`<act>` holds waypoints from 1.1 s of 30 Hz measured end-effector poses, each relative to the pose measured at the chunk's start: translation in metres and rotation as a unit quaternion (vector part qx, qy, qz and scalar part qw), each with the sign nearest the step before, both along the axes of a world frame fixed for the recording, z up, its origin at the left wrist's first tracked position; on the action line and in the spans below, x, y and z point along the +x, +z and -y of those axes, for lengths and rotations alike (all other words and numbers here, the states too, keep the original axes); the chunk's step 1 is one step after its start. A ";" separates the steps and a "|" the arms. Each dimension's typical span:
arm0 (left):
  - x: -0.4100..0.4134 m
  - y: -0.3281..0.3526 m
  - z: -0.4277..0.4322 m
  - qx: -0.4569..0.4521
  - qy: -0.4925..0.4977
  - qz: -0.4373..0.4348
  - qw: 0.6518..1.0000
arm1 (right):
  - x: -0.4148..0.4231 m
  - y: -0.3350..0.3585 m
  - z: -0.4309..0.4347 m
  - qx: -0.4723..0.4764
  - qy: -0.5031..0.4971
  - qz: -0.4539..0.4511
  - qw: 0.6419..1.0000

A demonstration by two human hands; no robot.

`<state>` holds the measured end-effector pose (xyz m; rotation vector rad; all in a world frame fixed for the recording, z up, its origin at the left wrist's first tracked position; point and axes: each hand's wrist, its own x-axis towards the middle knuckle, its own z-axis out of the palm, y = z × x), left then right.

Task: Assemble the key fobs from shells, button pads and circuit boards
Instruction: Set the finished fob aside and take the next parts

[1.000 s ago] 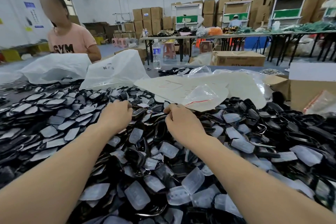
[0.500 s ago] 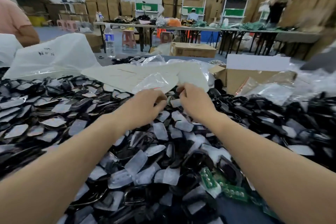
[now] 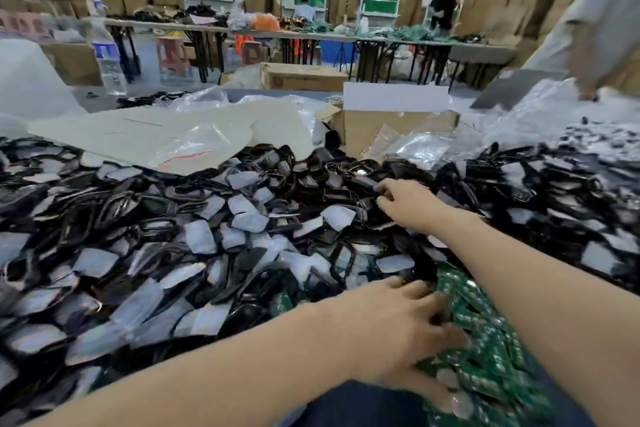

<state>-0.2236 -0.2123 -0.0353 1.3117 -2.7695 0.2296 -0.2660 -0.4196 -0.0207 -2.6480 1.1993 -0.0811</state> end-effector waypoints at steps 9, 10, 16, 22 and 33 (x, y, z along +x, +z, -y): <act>0.012 0.005 -0.004 -0.048 0.041 0.045 0.997 | 0.016 0.000 -0.006 -0.045 0.010 -0.023 0.999; 0.015 0.005 -0.005 -0.049 0.048 0.052 0.996 | 0.019 0.000 -0.009 -0.059 0.007 -0.005 0.998; 0.054 0.018 -0.011 0.033 0.149 -0.099 0.983 | 0.045 -0.007 -0.021 0.000 -0.010 0.043 0.999; 0.113 0.027 -0.021 0.065 0.338 -0.501 0.794 | 0.052 -0.007 -0.022 0.040 -0.023 0.098 0.994; 0.131 0.008 -0.066 0.004 0.330 -0.787 0.522 | 0.065 0.016 -0.116 0.321 0.016 0.503 0.802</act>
